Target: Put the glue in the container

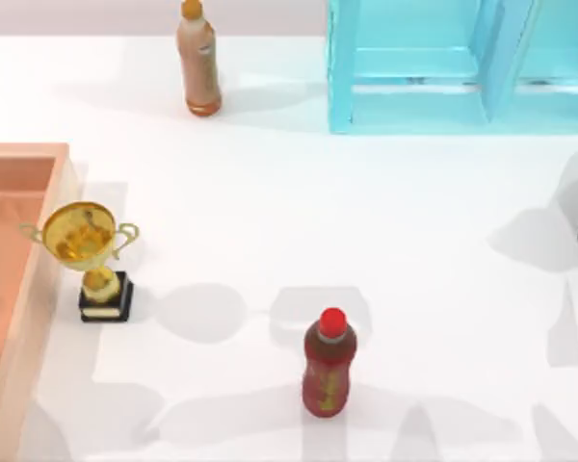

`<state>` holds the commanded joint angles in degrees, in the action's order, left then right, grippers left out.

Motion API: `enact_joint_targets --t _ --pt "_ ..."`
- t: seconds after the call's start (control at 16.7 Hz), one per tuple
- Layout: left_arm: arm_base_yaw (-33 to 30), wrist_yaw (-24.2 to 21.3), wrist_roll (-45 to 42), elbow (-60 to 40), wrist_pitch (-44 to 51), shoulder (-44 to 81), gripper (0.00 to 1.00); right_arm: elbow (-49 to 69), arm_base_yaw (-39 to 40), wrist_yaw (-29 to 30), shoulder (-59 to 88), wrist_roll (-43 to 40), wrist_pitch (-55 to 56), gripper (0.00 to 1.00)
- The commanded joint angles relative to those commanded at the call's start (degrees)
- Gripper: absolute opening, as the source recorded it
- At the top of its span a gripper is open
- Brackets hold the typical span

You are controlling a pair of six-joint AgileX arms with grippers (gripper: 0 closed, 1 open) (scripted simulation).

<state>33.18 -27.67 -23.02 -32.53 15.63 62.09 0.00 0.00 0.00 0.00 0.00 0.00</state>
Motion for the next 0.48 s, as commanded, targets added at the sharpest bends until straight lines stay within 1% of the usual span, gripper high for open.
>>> enact_joint_targets --t 0.12,0.36,0.48 --pt "0.8 -0.8 -0.7 0.8 0.1 -0.8 0.00 0.0 0.0 0.0 0.0 0.0 0.0 1.00" --pt "0.5 -0.6 -0.6 0.7 -0.1 -0.3 0.00 0.0 0.0 0.0 0.0 0.0 0.0 1.00" --pt "-0.1 -0.1 -0.1 1.0 -2.0 1.5 0.00 0.0 0.0 0.0 0.0 0.0 0.0 1.00"
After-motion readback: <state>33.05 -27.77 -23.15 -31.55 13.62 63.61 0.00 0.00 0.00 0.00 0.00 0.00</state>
